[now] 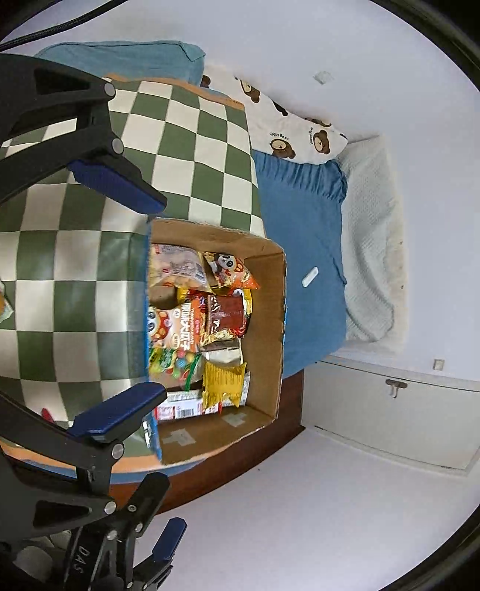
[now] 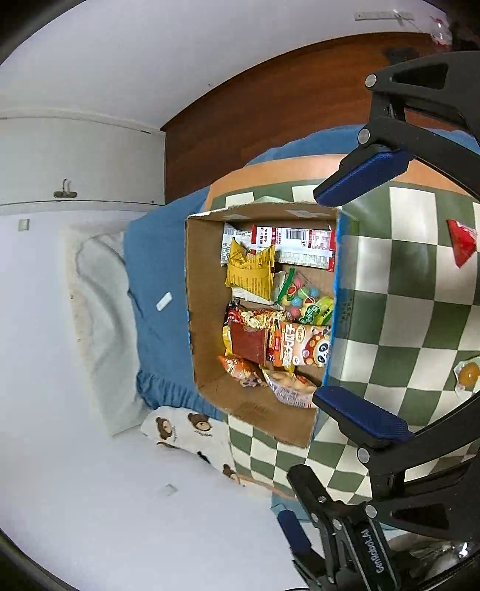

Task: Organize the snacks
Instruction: 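Grasp the orange egg snack with left tool while right tool grasps red small pack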

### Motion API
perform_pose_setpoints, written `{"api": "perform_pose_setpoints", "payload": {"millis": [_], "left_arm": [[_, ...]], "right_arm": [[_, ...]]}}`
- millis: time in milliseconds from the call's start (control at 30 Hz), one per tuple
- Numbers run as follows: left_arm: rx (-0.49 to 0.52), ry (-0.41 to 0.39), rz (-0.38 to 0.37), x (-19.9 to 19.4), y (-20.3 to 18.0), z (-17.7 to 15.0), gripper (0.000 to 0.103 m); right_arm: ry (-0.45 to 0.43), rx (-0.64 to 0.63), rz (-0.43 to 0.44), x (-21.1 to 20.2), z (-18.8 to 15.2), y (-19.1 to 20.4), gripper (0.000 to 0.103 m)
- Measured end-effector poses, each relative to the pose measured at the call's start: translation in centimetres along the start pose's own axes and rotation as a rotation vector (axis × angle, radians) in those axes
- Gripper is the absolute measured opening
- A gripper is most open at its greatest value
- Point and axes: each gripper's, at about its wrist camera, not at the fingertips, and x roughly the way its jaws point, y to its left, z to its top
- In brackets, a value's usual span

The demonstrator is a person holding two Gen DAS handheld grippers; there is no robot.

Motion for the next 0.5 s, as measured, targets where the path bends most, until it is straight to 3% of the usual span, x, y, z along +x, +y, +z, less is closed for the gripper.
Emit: {"api": "perform_pose_setpoints", "payload": {"millis": [200,267,367,500], "left_arm": [[0.003,0.053,0.006,-0.6,0.5,-4.7,0.093],[0.018,0.108,0.021,0.5,0.5,-7.0,0.093],[0.022,0.255,0.037,3.6,0.9,-11.7,0.093],[-0.017,0.441,0.037,7.8,1.9,-17.4,0.093]], "right_arm": [[0.035,0.030,0.048,-1.6,-3.6,-0.7,0.100],[0.071,0.053,0.050,-1.1,-5.6,-1.6,0.100],[0.140,0.124,0.049,0.6,-8.6,-3.8,0.098],[0.260,0.239,0.068,4.4,-13.2,-7.4,0.072]]}}
